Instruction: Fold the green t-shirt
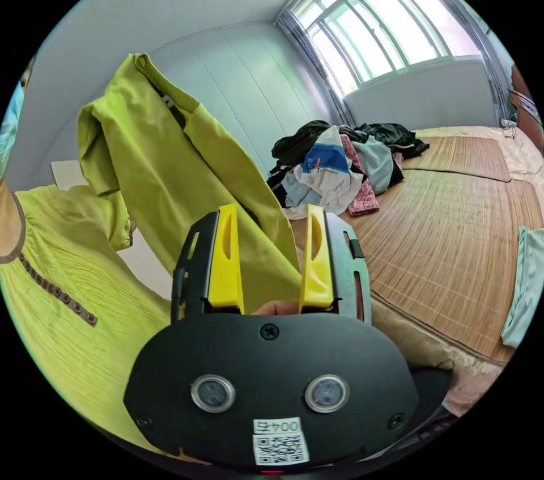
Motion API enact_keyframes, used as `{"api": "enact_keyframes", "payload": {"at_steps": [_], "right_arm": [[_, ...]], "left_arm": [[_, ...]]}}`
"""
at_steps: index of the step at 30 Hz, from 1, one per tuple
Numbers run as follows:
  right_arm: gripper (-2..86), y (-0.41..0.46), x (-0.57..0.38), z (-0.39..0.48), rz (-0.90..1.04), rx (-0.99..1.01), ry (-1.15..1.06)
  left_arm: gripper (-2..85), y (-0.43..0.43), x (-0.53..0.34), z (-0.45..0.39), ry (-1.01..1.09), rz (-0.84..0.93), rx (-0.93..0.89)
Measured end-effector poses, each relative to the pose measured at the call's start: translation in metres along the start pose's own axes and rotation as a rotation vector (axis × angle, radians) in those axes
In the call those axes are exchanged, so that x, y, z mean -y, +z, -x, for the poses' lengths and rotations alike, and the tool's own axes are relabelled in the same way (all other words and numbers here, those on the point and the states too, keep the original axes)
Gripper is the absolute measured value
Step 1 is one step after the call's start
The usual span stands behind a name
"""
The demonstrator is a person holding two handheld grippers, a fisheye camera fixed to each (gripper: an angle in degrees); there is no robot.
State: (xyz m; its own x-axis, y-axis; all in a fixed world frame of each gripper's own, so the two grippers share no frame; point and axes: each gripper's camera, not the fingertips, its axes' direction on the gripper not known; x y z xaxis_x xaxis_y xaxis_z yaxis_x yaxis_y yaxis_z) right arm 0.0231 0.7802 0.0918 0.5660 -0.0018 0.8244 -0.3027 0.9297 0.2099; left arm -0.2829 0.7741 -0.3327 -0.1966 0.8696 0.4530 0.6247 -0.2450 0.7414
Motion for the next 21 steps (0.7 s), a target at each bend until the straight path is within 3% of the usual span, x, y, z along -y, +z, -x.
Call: {"api": "enact_keyframes", "payload": {"at_steps": [8,17,21], "right_arm": [[16.9,0.029,-0.004,0.054,-0.011,-0.085,-0.144],[14.8,0.121,-0.023,-0.001,0.167,-0.079,-0.076],[14.3,0.135,-0.018,-0.019,0.114,0.011,0.005]], "left_arm": [[4.5,0.037,0.026,-0.026,-0.015,-0.031,-0.053],[4.5,0.068,0.048,-0.047,-0.007,-0.033,-0.056],[4.5,0.076,0.051,-0.053,-0.014,-0.040,-0.031]]}}
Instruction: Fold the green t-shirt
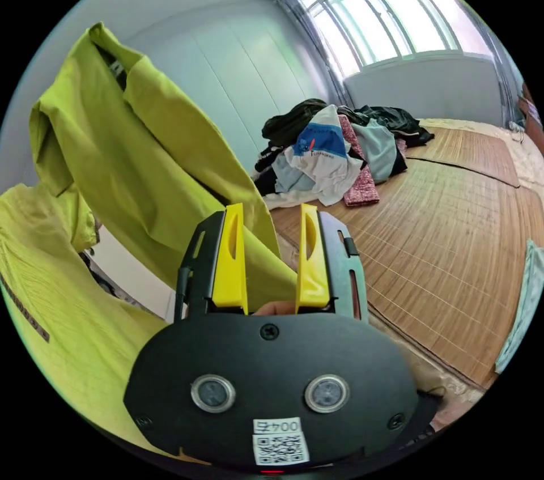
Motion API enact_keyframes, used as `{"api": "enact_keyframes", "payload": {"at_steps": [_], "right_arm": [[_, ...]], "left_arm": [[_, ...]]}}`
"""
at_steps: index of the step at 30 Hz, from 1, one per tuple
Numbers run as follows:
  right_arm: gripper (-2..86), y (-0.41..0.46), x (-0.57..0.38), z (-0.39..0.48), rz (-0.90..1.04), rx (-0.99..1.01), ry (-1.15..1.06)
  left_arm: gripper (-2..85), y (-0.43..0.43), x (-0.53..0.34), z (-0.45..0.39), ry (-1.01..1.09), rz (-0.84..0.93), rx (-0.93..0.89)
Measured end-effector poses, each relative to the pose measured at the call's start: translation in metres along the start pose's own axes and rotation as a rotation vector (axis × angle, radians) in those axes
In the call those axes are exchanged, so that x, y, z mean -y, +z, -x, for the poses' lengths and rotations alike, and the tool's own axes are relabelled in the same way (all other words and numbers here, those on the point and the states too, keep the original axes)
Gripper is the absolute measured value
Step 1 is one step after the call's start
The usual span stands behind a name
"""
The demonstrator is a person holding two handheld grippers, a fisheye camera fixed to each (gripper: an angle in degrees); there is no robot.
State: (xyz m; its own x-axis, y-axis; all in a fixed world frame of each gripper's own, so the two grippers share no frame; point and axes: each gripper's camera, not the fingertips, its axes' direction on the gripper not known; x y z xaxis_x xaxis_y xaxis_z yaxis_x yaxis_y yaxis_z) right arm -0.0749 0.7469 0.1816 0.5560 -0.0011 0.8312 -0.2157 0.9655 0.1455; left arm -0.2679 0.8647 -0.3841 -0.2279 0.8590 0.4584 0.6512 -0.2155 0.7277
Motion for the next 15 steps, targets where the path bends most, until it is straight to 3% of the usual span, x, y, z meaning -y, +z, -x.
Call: {"api": "enact_keyframes", "payload": {"at_steps": [4,11,15], "right_arm": [[18.3,0.038,-0.003,0.036,0.126,0.063,-0.107],[21.1,0.070,0.009,0.045,0.095,0.057,-0.112],[22.1,0.102,0.030,0.031,0.114,0.209,-0.121]], "left_arm": [[4.5,0.010,-0.006,0.001,-0.024,-0.012,0.030],[4.5,0.040,-0.020,0.003,-0.026,-0.044,-0.005],[4.5,0.058,-0.027,0.007,-0.030,-0.039,-0.023]]}}
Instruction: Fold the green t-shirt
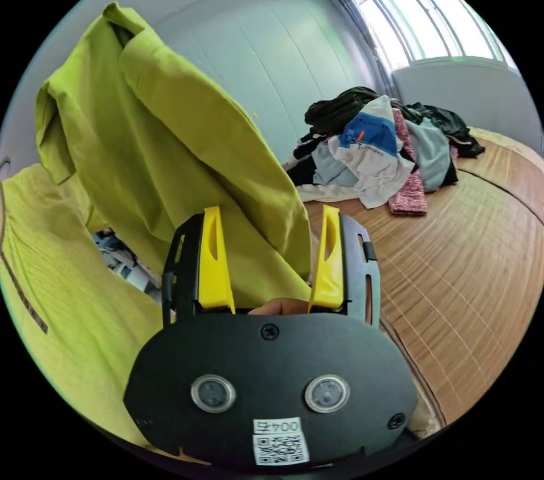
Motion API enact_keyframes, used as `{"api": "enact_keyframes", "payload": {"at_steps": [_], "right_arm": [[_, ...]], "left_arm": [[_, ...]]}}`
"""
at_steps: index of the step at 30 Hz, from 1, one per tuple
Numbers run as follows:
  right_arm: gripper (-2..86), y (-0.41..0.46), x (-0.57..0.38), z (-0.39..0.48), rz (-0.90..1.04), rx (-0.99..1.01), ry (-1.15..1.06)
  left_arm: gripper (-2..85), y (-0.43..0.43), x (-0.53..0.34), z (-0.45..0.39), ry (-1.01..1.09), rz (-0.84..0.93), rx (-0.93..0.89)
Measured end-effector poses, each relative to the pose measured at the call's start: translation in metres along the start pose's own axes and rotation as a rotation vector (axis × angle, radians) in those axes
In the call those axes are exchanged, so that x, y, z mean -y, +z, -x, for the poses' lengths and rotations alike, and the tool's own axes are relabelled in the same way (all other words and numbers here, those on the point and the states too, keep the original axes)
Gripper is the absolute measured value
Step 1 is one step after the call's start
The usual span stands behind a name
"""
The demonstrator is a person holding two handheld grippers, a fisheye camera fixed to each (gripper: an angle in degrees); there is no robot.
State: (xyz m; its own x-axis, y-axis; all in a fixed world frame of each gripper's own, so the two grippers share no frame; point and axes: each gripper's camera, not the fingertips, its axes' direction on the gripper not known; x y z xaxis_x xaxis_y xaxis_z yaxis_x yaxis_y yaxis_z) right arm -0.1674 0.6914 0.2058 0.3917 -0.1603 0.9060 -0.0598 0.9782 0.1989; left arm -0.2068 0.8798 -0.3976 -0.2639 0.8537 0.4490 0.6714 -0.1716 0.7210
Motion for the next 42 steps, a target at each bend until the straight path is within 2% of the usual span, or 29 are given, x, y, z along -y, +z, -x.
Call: {"api": "enact_keyframes", "payload": {"at_steps": [2,4,7,9,11,15,20,22,26,31,34,42], "right_arm": [[19.6,0.010,0.007,-0.016,-0.020,0.092,0.025],[10.9,0.024,0.015,-0.028,-0.035,0.231,0.039],[1.2,0.033,0.024,-0.042,-0.063,0.282,0.112],[0.2,0.024,0.032,-0.054,-0.111,0.257,0.171],[-0.3,-0.004,0.048,-0.068,-0.183,0.184,0.220],[-0.8,-0.105,0.117,-0.064,-0.349,-0.099,0.214],[-0.9,-0.189,0.211,0.005,-0.407,-0.442,0.076],[-0.9,-0.210,0.248,0.046,-0.443,-0.573,0.015],[-0.8,-0.232,0.285,0.095,-0.503,-0.707,-0.030],[-0.9,-0.217,0.313,0.160,-0.446,-0.921,-0.150],[-0.9,-0.206,0.310,0.190,-0.415,-0.983,-0.206],[-0.9,-0.204,0.284,0.249,-0.405,-1.001,-0.235]], "left_arm": [[4.5,0.011,-0.007,0.003,0.001,0.005,0.011],[4.5,0.019,-0.012,0.005,-0.001,0.010,0.022],[4.5,0.028,-0.021,0.012,-0.017,0.042,0.066],[4.5,0.031,-0.025,0.023,-0.057,0.080,0.102],[4.5,0.034,-0.026,0.037,-0.098,0.178,0.194],[4.6,0.042,-0.030,0.056,-0.143,0.333,0.383],[4.0,0.080,-0.046,0.090,-0.162,0.527,0.673],[2.8,0.097,-0.056,0.106,-0.168,0.564,0.732],[0.3,0.144,-0.084,0.140,-0.140,0.661,0.904],[-0.3,0.185,-0.116,0.157,-0.106,0.611,0.999],[-0.4,0.200,-0.137,0.152,-0.085,0.555,1.029],[-0.4,0.209,-0.149,0.103,-0.005,0.498,0.946]]}}
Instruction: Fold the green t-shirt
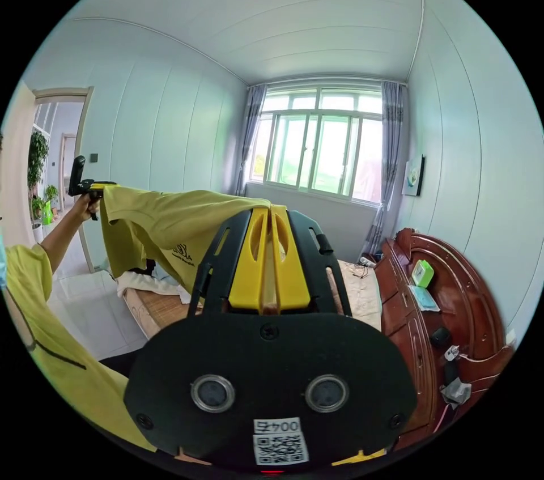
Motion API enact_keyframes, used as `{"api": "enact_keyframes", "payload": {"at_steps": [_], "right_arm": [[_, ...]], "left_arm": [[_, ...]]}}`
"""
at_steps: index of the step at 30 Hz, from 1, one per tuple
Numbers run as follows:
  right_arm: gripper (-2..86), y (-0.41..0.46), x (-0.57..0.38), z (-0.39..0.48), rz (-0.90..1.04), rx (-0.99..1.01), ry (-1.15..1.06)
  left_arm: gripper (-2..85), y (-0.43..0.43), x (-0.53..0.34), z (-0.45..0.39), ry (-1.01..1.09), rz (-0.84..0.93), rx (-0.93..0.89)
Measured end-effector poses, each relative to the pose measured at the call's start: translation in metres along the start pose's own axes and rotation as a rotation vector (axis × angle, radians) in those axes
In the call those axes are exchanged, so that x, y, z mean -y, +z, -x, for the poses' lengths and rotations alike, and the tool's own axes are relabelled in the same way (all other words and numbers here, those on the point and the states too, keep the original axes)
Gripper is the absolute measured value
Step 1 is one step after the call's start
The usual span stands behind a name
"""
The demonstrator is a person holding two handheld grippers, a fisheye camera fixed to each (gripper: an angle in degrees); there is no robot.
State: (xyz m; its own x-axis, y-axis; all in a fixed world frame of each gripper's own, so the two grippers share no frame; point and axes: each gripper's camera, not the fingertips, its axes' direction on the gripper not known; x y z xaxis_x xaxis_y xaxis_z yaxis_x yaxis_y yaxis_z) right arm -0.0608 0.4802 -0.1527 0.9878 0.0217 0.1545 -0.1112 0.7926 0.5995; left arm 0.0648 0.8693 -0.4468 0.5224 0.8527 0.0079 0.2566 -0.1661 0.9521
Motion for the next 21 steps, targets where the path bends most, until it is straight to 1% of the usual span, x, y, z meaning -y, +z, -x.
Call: {"api": "enact_keyframes", "payload": {"at_steps": [4,9,12,14,21], "right_arm": [[-0.8,-0.025,0.013,0.017,-0.014,-0.014,-0.034],[-0.8,-0.016,0.024,0.026,0.005,-0.037,-0.047],[-0.8,0.011,0.023,0.021,0.040,-0.053,-0.040],[-0.8,0.032,0.019,0.015,0.071,-0.058,-0.034],[-0.8,0.155,-0.012,-0.019,0.233,-0.125,-0.037]], "left_arm": [[-0.3,-0.013,-0.001,0.000,0.009,0.012,-0.031],[-0.3,0.009,-0.008,0.026,-0.007,0.043,-0.056],[-0.3,0.044,-0.020,0.058,-0.048,0.071,-0.115],[-0.3,0.083,-0.036,0.085,-0.069,0.119,-0.131],[-0.3,0.220,-0.087,0.168,-0.133,0.245,-0.159]]}}
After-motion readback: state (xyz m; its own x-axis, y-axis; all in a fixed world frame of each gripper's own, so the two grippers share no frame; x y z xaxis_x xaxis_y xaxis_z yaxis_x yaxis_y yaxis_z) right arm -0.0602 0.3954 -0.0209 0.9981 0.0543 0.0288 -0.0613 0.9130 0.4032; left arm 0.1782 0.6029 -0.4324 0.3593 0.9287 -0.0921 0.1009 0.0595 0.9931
